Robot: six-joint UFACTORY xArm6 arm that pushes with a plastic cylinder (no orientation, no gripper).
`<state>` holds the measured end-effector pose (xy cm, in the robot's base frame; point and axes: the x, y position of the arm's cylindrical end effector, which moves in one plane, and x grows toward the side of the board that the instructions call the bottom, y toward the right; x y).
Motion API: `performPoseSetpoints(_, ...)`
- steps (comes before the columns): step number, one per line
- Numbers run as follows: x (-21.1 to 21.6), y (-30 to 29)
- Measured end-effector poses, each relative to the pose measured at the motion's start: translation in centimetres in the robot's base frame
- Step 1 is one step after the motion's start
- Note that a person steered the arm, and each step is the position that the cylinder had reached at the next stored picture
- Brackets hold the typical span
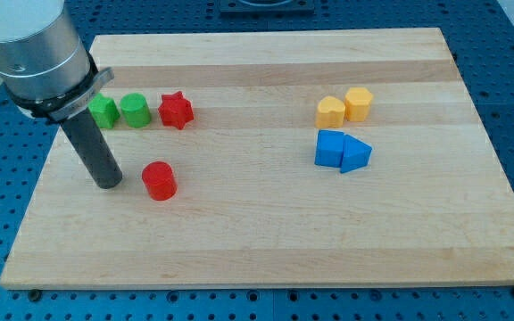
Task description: Move the red circle to the center
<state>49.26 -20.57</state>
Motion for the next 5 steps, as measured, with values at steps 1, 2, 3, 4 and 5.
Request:
performPoseSetpoints(1, 0.5, 0.0)
performPoseSetpoints(2, 2.1, 2.1)
performPoseSetpoints(3, 1.4, 5.8)
performPoseSetpoints(4, 0.8, 9.5)
performPoseSetpoints(5, 0.8, 12.6)
